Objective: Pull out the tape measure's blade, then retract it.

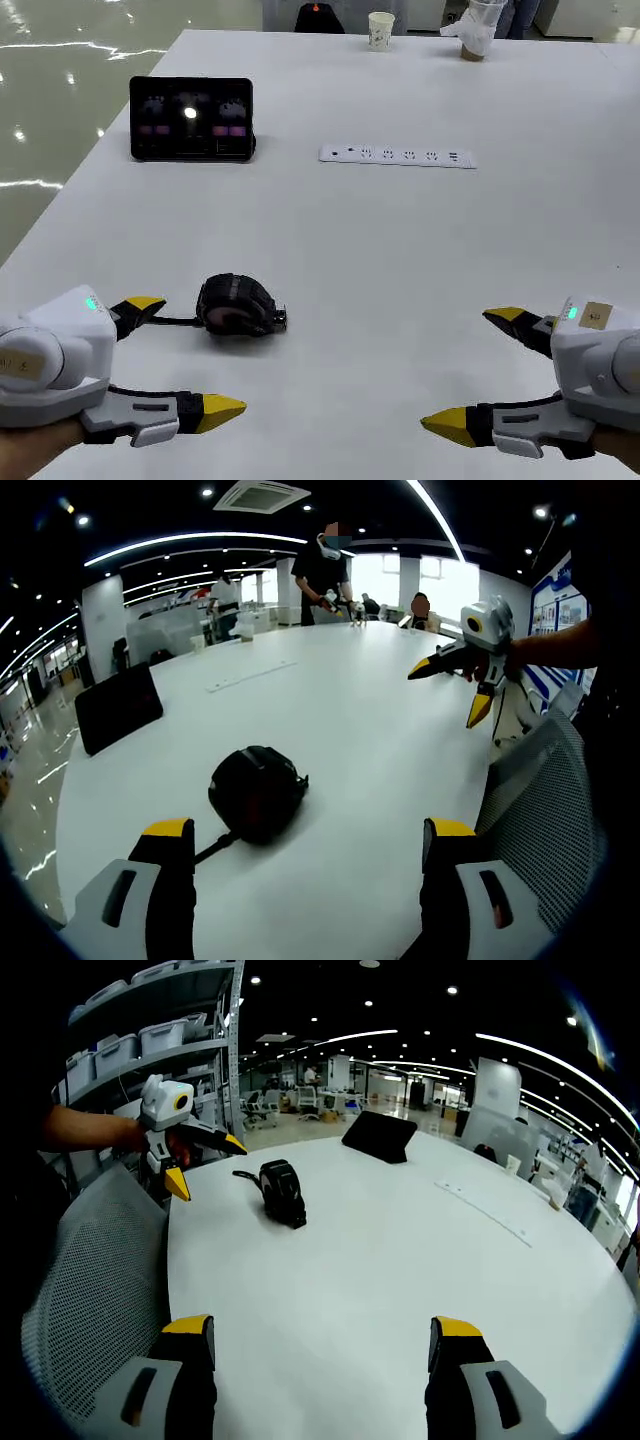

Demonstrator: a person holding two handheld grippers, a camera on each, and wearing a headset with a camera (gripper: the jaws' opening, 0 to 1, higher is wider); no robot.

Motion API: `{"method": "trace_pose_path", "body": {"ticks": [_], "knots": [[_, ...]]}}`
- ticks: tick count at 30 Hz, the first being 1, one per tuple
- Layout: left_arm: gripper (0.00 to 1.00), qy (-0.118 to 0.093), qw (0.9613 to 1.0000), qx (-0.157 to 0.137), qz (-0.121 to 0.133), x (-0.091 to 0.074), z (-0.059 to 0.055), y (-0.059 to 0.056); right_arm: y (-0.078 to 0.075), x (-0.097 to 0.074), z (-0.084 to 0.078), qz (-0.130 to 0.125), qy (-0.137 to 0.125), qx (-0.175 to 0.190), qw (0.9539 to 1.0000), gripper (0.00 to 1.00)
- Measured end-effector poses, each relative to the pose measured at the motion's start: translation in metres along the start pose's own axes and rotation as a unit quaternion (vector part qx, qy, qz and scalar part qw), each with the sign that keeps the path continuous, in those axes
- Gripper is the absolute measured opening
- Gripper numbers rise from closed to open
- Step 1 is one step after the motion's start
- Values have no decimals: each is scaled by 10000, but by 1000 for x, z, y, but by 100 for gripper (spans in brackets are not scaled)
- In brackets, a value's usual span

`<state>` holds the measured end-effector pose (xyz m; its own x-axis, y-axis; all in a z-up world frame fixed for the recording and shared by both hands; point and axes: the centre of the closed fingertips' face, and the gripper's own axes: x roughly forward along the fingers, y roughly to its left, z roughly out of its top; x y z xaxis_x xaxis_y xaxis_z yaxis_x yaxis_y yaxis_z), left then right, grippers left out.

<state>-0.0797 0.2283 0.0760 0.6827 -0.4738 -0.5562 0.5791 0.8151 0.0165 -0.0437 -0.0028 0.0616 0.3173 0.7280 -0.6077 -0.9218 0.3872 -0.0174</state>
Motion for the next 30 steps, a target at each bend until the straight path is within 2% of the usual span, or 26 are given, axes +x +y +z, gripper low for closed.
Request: {"method": "trace_pose_path", "body": {"ticks": [17, 25, 30], "knots": [[81, 209, 9995, 204, -157, 12, 0, 9, -8, 19, 10, 331, 72, -468, 9983, 78], [76, 351, 9987, 327, -186, 16, -2, 20, -10, 32, 17, 507, 103, -764, 9957, 71], [70, 388, 9985, 295, -241, 20, -3, 27, -10, 41, 21, 654, 76, -909, 9937, 66]]}}
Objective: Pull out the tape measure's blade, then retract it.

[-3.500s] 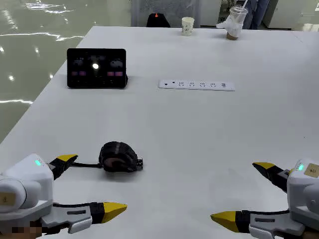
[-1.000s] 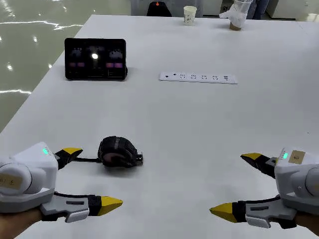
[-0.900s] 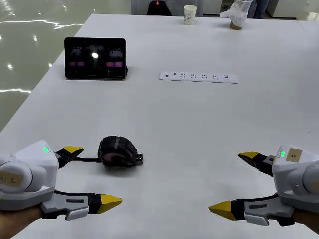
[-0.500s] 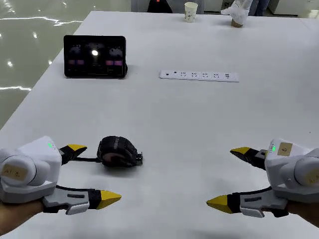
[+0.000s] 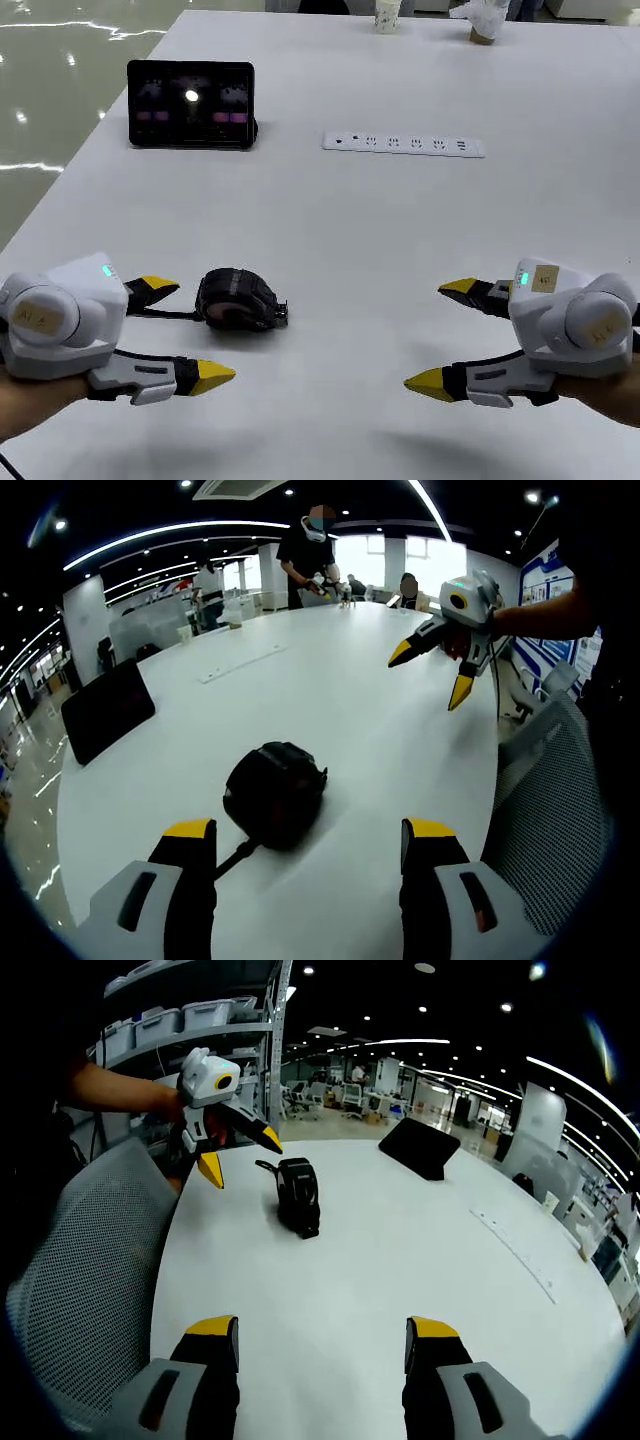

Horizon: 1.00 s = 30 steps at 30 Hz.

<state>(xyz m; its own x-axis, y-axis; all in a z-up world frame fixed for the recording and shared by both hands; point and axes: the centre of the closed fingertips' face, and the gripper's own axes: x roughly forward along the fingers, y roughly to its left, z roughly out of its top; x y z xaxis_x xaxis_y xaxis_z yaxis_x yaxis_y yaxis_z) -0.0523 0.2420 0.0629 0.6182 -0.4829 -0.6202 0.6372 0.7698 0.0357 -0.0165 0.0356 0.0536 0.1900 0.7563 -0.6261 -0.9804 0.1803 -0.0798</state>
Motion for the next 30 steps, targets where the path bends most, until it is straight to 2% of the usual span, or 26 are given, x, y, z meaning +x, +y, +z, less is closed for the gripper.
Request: {"method": "trace_pose_path", "body": {"ticks": [14, 21, 30], "knots": [[62, 181, 9993, 243, -238, 14, 2, 9, -7, 27, 13, 357, 38, -427, 9984, 57], [55, 296, 9978, 469, -354, 19, 4, 15, -10, 40, 20, 487, 50, -640, 9967, 52], [50, 427, 9960, 603, -494, 26, 3, 20, -13, 59, 27, 647, 97, -843, 9943, 48]]}}
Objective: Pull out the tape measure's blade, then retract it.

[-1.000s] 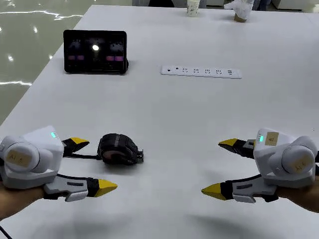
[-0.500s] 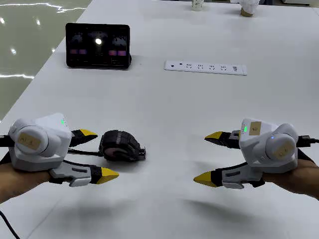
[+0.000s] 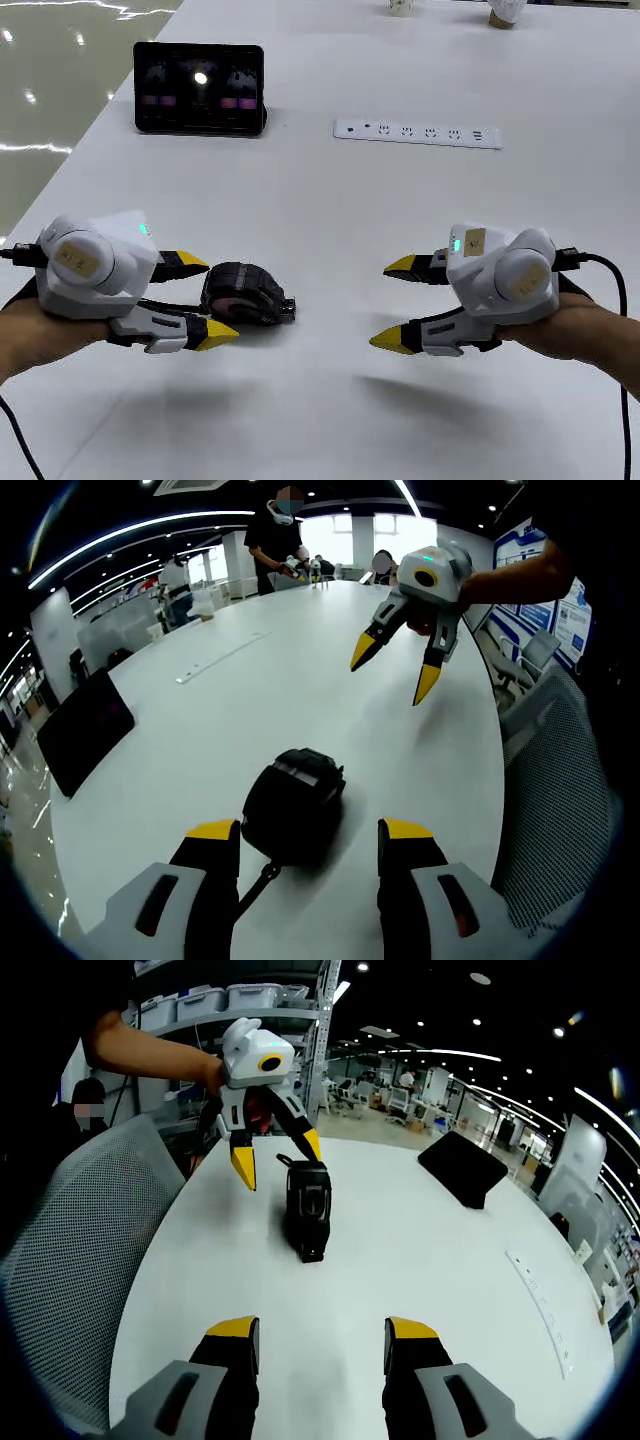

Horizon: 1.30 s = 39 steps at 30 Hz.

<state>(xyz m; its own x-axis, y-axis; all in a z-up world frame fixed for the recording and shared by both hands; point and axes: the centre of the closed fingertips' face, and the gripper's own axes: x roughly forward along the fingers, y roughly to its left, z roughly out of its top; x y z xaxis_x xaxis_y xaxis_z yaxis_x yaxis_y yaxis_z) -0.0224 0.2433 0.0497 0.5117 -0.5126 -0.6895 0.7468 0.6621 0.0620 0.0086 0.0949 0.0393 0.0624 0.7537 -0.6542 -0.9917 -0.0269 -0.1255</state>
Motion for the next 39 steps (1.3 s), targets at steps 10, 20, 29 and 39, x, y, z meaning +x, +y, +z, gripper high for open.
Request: {"method": "trace_pose_path", "body": {"ticks": [10, 20, 29, 39], "knots": [[43, 176, 9996, 177, -113, 4, -3, 7, -7, 19, 11, 112, -26, -122, 9999, 43], [39, 370, 9985, 312, -237, 8, -10, 10, -9, 38, 17, 302, 23, -278, 9992, 37], [35, 486, 9976, 387, -316, 10, -14, 13, -8, 52, 19, 489, 70, -371, 9981, 32], [31, 535, 9967, 446, -423, 12, -14, 16, -4, 68, 24, 695, 90, -402, 9967, 27]]}}
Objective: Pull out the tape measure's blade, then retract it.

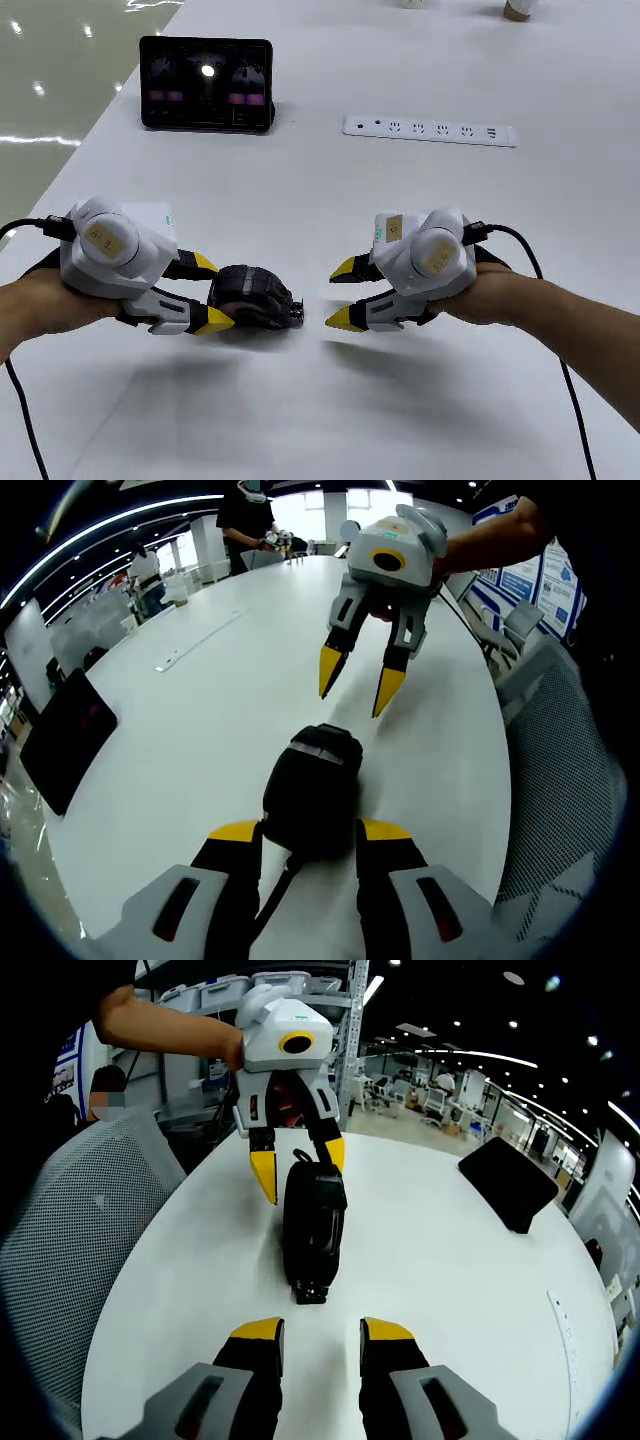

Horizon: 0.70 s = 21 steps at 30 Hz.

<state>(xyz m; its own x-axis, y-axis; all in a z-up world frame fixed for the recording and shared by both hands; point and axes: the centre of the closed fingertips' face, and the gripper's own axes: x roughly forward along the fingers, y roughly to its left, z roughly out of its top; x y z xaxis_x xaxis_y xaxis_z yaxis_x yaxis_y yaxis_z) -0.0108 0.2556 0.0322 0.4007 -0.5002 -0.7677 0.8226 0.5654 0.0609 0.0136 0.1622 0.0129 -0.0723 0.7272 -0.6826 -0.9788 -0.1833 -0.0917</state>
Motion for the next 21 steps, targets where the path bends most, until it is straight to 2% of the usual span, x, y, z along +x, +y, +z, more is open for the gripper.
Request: {"method": "trace_pose_path", "body": {"ticks": [16, 21], "knots": [[28, 69, 9993, 243, -264, 5, 3, 3, 7, 26, 3, 308, 94, -47, 9995, 20], [25, 120, 9989, 279, -353, 7, 2, 4, 6, 33, 3, 312, 159, -96, 9993, 18]]}}
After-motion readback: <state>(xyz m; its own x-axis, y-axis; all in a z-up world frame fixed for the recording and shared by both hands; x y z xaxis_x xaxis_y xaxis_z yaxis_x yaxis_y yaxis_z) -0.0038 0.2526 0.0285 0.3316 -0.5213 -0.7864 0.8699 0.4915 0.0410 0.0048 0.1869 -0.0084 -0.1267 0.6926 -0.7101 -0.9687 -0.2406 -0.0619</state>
